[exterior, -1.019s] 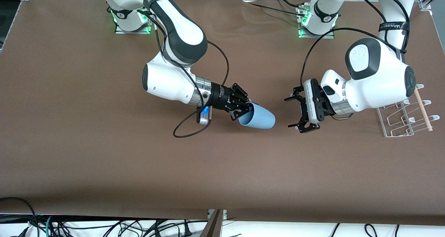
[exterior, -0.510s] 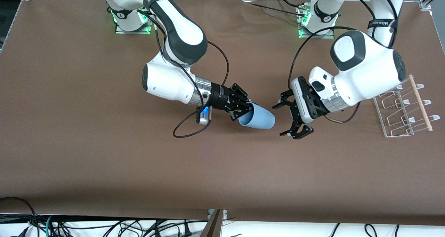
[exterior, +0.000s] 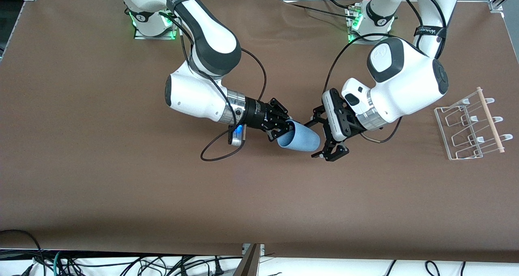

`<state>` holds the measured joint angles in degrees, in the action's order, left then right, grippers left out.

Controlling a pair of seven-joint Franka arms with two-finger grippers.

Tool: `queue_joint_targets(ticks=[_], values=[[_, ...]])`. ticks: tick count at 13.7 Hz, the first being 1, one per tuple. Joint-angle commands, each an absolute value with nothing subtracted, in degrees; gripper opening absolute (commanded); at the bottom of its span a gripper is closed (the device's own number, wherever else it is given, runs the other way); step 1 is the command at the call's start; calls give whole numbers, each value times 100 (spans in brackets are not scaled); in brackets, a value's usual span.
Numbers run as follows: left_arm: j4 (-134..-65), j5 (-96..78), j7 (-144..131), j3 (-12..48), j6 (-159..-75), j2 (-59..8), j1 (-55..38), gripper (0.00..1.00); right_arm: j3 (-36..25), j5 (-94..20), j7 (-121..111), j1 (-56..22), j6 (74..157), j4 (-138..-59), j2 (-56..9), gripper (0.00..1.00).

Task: Transfer cup to left arm and place on rack
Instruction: 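Close the left gripper on the cup bottom held by the right gripper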

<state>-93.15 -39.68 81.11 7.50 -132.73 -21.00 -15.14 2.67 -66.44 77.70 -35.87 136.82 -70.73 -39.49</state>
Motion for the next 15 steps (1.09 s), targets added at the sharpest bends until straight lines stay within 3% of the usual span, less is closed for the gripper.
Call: queue_joint_targets(ticks=[1,2,3,4,6,7,11,12,13,14,15], values=[[-9281,-4008,8086,765,-13359,-2171,-1608,100,290,-6741,7831,-3586,13693,-6891,-4034,0],[-9281,-4008,8086,765,-13359,-2171,-1608,83,290,-6741,7831,-3586,13693,-6891,-4034,0],[-9290,-4008,8077,765,-13359,-2171,-1608,52,290,-6741,7831,-3586,13693,-6891,-4034,0],[-9299,-4017,8077,765,-13359,-2162,-1608,33,290,-6741,7831,-3586,13693,-6891,-4034,0],[-9299,-4017,8077,765,-13351,-2162,-1608,7,290,-6741,7831,-3586,13693,-6882,-4034,0],[-9308,-4017,8077,765,-13342,-2153,-1600,0,290,-6741,7831,-3586,13693,-6882,-4034,0],[-9299,-4025,8068,625,-12897,-2022,-1451,0,290,-6741,7831,-3586,13693,-6882,-4034,0],[-9290,-3982,8103,441,-12572,-1978,-1381,0,290,-6741,7822,-3569,13693,-6882,-4034,10],[-9290,-3886,8156,205,-12290,-1908,-1362,0,281,-6741,7822,-3568,13693,-6882,-4025,61],[-9281,-3772,8217,-7,-11991,-1846,-1354,0,264,-6733,7814,-3551,13659,-6882,-4017,91],[-9281,-3649,8253,-226,-11736,-1776,-1319,0,246,-6715,7813,-3533,13641,-6882,-3999,100]])
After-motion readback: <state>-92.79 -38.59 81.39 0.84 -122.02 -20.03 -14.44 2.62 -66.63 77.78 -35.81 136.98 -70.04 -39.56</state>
